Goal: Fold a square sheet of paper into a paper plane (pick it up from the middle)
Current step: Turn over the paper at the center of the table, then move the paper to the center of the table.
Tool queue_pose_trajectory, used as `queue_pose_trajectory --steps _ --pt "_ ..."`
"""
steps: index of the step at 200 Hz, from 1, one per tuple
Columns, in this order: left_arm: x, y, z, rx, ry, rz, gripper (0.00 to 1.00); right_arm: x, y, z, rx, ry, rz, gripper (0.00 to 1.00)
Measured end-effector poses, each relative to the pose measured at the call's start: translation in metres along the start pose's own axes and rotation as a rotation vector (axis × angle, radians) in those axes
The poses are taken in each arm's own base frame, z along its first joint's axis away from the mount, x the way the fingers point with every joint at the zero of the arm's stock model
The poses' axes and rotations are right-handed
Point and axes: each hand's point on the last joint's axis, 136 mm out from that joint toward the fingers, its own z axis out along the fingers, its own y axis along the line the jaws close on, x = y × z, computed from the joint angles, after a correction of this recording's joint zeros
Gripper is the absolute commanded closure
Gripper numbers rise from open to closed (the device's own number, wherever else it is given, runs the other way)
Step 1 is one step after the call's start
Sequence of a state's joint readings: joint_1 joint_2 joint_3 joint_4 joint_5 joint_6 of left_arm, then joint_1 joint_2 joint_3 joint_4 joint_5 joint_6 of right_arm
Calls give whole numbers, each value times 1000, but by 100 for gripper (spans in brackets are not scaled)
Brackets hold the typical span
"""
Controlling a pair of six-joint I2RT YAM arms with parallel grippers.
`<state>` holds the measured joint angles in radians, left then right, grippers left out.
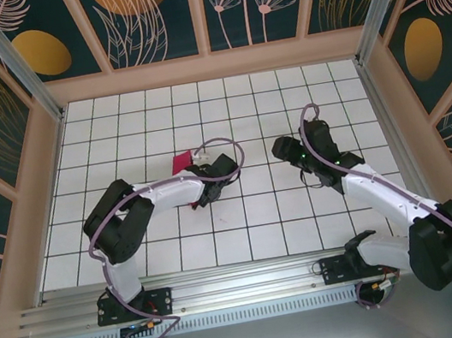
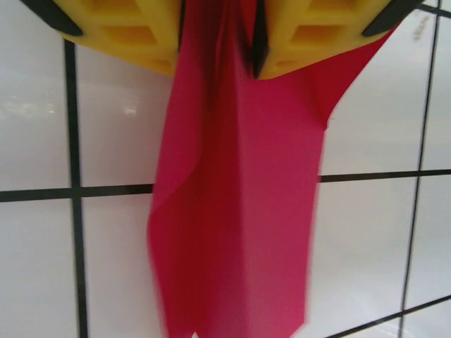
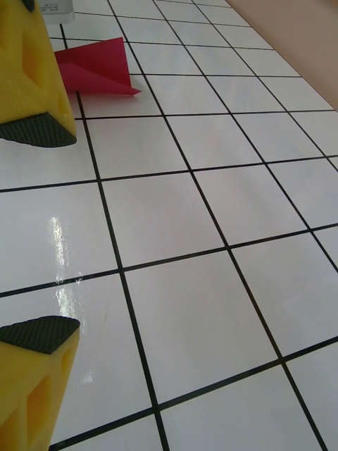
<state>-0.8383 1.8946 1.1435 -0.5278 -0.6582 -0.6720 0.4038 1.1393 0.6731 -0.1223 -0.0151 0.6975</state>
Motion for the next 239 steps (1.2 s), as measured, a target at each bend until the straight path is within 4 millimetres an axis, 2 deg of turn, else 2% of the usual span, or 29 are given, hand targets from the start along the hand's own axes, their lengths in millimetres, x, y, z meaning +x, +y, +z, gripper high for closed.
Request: queue_pose_trajectory --steps 27,40,59,76,89,105,123,150,179,199,219,239 --pt "-5 -9 -6 57 7 -25 50 -2 -2 -1 5 -4 5 33" --pt "-10 -15 -15 121 3 -52 43 -2 -2 -1 5 -5 5 33" --pt "-29 -21 -45 267 -47 -129 34 -1 -2 -1 4 -3 0 33" --pt "-50 -16 -81 399 -124 -207 24 2 -1 1 4 7 -14 31" --pt "-64 -9 -105 491 -184 -274 20 11 4 6 1 34 -43 29" --pt "-70 6 -117 566 -225 -353 17 24 20 13 -11 71 -100 28" --pt "-64 34 -103 577 -223 -446 12 44 47 22 -38 121 -173 28" --pt "-35 77 -67 514 -166 -574 8 80 97 41 -91 199 -282 32" --pt "-13 100 -49 492 -119 -662 2 131 156 67 -150 282 -387 42" --pt "-5 113 -41 485 -106 -716 2 163 188 82 -194 333 -434 45" --pt "4 129 -30 466 -90 -775 1 186 209 98 -230 385 -445 52" --pt "16 145 -19 437 -74 -834 1 201 216 112 -250 434 -442 55"
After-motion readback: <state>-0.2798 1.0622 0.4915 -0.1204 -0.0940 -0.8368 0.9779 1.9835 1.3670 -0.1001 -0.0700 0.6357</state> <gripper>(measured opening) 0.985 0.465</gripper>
